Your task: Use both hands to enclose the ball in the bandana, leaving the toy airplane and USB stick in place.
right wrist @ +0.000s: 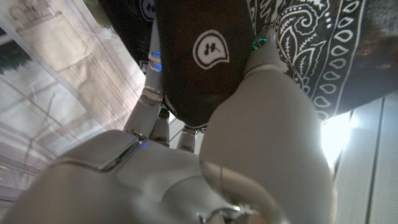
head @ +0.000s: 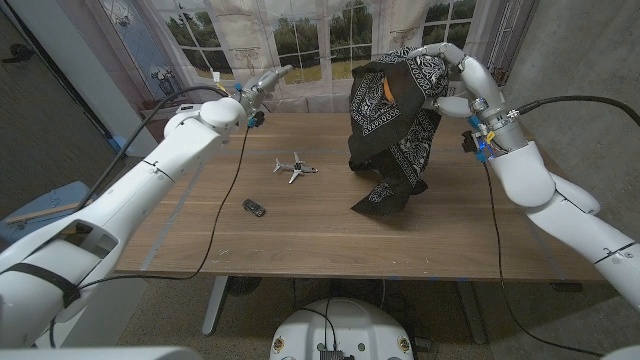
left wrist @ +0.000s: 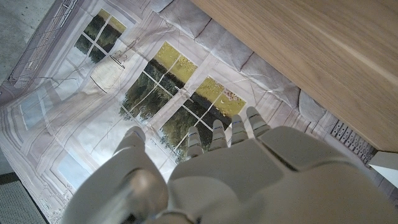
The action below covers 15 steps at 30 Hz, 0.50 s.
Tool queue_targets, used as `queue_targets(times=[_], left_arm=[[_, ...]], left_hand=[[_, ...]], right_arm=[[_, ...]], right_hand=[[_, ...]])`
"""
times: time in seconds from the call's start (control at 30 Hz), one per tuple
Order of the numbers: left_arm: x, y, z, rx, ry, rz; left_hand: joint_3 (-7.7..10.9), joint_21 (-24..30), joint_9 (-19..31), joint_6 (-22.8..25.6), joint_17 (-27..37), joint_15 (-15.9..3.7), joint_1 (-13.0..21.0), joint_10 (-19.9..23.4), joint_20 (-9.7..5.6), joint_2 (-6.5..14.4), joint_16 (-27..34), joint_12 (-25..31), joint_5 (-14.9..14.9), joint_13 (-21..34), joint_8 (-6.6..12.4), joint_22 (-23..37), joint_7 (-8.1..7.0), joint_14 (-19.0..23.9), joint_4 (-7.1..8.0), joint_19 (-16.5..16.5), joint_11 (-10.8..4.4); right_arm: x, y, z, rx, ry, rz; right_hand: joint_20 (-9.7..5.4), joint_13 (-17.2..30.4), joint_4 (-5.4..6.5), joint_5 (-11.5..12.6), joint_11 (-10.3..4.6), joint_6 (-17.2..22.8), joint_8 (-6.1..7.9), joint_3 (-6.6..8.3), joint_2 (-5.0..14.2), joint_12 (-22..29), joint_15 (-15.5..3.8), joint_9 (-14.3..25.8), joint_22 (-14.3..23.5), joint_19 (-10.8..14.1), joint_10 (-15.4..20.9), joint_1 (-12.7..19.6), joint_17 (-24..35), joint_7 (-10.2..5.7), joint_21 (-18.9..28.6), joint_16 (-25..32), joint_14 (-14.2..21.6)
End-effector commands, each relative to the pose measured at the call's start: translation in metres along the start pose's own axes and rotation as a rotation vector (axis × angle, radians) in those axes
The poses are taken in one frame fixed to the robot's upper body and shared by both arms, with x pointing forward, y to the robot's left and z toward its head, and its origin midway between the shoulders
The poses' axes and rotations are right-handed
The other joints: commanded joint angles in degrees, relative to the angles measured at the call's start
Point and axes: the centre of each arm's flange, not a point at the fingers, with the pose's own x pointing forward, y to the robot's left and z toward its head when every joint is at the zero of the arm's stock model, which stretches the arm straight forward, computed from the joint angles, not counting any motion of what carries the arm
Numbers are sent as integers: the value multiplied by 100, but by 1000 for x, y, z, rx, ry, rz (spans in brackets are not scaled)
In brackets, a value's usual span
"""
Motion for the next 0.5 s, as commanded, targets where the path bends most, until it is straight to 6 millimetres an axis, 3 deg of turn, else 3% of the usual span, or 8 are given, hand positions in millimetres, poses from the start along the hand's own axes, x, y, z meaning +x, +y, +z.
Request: queue_targets(times=[0.03,0.2,0.5], left_arm=[[4,-1,2,3,8,0],[3,0,5,9,11,5],[4,-1,6,4,-2,3]], left_hand=[[3,-19,-2,-10,8,6,-25,-50,11,7,18,23,20,20,24,16,-33,-41,3,-38,12],[3,-19,-3,-11,7,7,-30,-42,11,6,18,29,21,19,24,16,-32,-43,-1,-37,2],[4,-21,-3,-14,6,4,-35,-48,12,5,19,29,21,19,24,16,-35,-43,-7,-37,15]], right_arm=[[13,-17,-59,206,97,-53],[13,-21,-58,229,67,-64],[21,-12,-18,178,-62,24]], right_hand=[[-842,635,-547,47,157,1350,63,883,1499,306,-2931,193,-1,-458,1569,1561,40,1183,44,-26,2546],[-837,639,-557,56,170,1417,71,903,1493,314,-2927,161,-24,-476,1577,1584,69,1202,89,-60,2539],[-838,645,-546,64,190,1450,58,922,1493,319,-2921,118,-60,-516,1570,1586,115,1207,146,-90,2559]])
